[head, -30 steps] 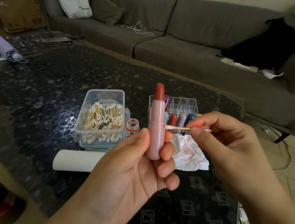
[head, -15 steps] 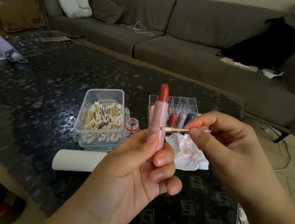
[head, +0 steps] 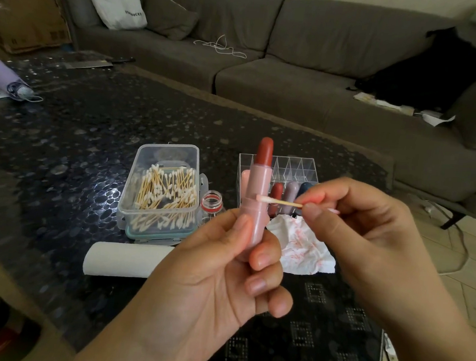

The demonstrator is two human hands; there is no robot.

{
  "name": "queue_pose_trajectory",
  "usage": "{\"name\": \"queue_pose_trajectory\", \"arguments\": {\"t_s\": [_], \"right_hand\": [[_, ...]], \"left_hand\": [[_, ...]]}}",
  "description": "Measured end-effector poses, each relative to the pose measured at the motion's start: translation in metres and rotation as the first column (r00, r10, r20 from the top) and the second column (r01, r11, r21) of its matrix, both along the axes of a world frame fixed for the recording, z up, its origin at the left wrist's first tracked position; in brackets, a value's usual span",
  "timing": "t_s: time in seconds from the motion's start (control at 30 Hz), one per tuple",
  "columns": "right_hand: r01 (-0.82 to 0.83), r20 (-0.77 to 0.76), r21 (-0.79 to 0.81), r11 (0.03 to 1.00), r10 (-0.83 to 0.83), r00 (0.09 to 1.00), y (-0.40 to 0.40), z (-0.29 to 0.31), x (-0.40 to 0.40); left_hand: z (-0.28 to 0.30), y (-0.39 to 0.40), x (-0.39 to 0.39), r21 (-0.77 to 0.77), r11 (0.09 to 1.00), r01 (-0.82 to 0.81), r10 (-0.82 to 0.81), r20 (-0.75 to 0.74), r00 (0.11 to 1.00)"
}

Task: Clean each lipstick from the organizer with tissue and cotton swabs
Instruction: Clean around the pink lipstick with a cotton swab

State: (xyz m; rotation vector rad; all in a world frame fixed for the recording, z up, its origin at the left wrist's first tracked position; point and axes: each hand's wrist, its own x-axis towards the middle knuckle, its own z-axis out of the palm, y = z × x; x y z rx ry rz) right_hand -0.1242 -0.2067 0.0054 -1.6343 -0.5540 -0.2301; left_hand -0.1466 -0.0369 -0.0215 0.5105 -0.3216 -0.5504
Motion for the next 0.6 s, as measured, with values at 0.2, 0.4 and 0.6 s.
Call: {"name": "queue_pose_trajectory", "arguments": {"t_s": [0.2, 0.4, 0.6], "right_hand": [[0.028, -0.029, 0.013, 1.000, -0.028, 0.999, -0.0039, 0.0004, 0.0028], [-0.020, -0.012, -0.021, 1.000, 0.020, 1.000, 0.0000, 0.0001, 0.0004], [0.041, -0.021, -0.025, 0.999, -0.042, 0.999, -0.0028, 0.0009, 0.0012]], "left_hand": [[-0.0006, -0.0008, -0.0001, 0.019, 1.000, -0.005, 0.005, 0.004, 1.000], [-0.0001, -0.0056, -0.0019, 0.197, 0.972, -0.126, 0.105, 0.114, 0.988], [-0.0020, -0.0048, -0.0002, 0.207, 0.969, -0.132, 0.116, 0.086, 0.990]]}}
